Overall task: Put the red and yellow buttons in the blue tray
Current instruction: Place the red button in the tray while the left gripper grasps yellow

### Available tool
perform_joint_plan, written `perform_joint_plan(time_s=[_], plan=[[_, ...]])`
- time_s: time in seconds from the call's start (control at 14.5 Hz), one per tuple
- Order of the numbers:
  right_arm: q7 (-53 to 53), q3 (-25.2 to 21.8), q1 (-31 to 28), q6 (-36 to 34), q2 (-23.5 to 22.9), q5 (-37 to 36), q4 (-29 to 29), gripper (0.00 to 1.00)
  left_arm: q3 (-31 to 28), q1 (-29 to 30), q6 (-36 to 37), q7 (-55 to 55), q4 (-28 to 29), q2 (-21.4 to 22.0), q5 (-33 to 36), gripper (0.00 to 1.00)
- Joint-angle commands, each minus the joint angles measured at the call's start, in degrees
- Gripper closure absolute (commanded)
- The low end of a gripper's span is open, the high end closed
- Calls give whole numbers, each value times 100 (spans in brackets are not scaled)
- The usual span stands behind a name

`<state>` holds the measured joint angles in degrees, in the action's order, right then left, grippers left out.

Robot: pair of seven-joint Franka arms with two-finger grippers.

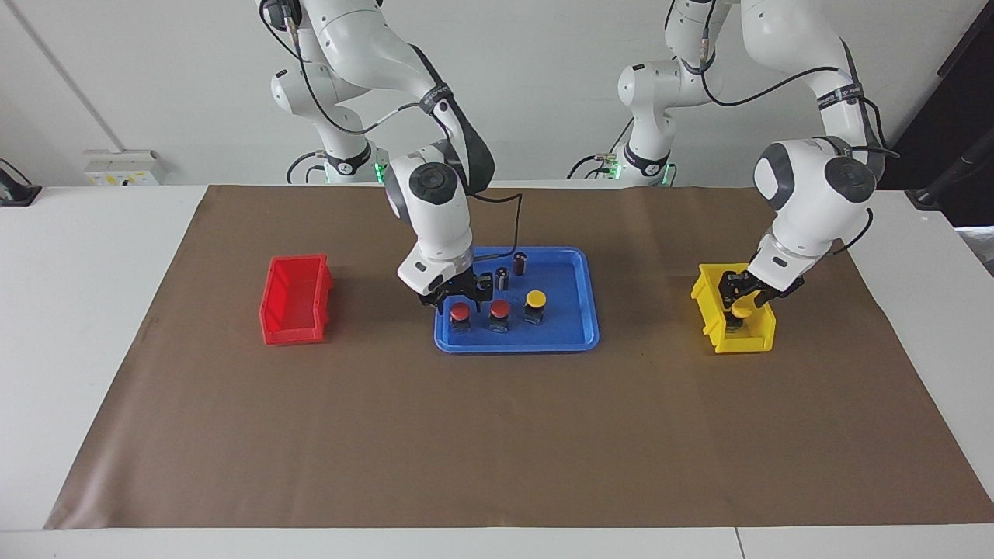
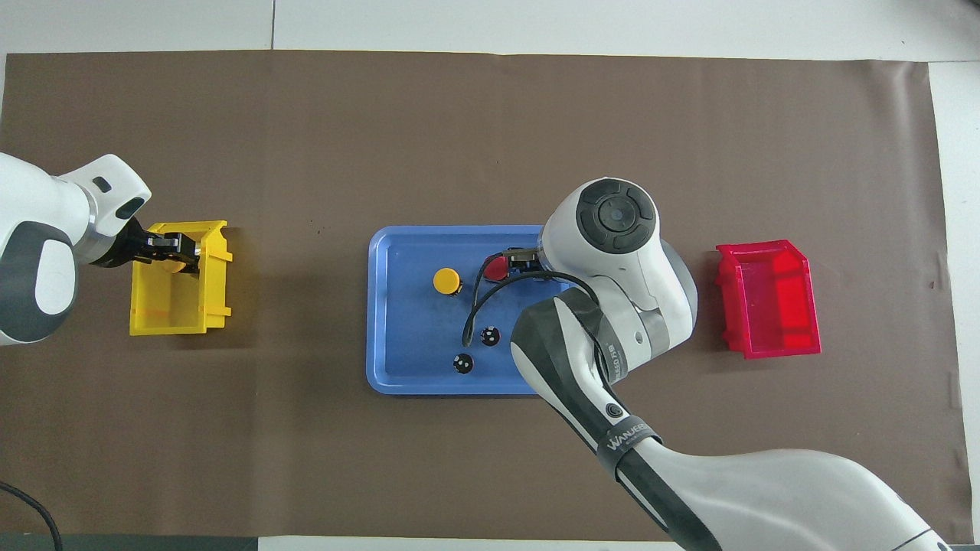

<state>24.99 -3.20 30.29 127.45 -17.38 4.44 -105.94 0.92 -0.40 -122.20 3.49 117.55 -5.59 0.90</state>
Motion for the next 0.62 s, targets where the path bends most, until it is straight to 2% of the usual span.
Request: perform_joint_plan(time_s=[0.0, 0.14, 0.28, 0.41, 0.55], plan=[[41, -31, -373, -596, 356, -152, 449, 0, 5, 40, -164, 29, 233, 198, 139, 41], [15, -31, -707, -1280, 682, -617, 801, 0, 5, 40, -181, 29, 233, 198, 139, 43], [-29, -22, -919, -2395, 902, -725, 1284, 0, 5, 40, -216, 29, 242, 189, 139, 44], [-38, -31, -1130, -2917, 1182, -734, 1409, 0, 5, 40, -260, 29, 268, 181, 139, 44], [-335, -31, -1699, -3312, 1473, -725, 1400, 0, 14, 163, -409, 55, 277, 67, 139, 43]])
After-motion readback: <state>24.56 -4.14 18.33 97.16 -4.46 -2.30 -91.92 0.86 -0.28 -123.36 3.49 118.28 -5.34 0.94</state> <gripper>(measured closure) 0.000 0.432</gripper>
